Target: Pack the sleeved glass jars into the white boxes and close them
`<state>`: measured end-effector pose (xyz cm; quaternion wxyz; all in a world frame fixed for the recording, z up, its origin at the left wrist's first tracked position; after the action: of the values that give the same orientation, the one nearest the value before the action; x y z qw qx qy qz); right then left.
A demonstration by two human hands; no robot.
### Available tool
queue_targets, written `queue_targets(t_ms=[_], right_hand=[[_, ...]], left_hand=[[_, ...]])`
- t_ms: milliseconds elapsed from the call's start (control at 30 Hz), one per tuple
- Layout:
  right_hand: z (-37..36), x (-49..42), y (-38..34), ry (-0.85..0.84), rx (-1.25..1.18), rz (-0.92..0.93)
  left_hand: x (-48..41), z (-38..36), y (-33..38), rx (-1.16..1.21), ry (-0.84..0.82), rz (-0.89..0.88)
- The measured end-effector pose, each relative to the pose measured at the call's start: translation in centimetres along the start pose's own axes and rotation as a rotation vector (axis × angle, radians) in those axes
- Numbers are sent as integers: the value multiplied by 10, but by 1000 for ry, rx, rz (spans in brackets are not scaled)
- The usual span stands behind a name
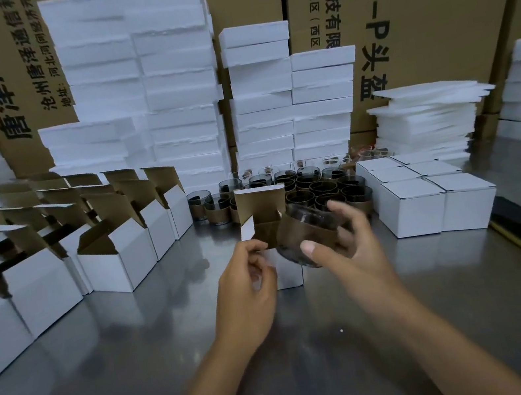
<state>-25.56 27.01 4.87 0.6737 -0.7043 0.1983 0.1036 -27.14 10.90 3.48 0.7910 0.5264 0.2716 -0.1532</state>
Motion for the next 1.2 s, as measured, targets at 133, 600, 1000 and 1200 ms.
queue_targets(t_ms=[133,600,1000,1200], right_hand=[[-11,6,18,15,-60,-94],[-11,20,36,-116,-365,-431],[-14,16,44,-108,-572,-596],[-11,13,44,-60,-547,-561]], left_hand=[[-4,-4,-10,124,-18,88],[12,-30,-9,428,-369,330],[4,-25,-4,502,-254,201],[0,-26,-6,474,-239,222]])
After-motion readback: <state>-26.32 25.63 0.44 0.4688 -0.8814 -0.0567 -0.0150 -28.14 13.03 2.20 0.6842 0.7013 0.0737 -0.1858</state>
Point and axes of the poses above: each hand's wrist, its own x-axis away from the middle knuckle, its own z-axis out of the back of the hand, y = z × x, the point moved 7 cm from there along -x, towards the middle knuckle, and after that the axes turned 1 degree about y, right-handed, at the moved point
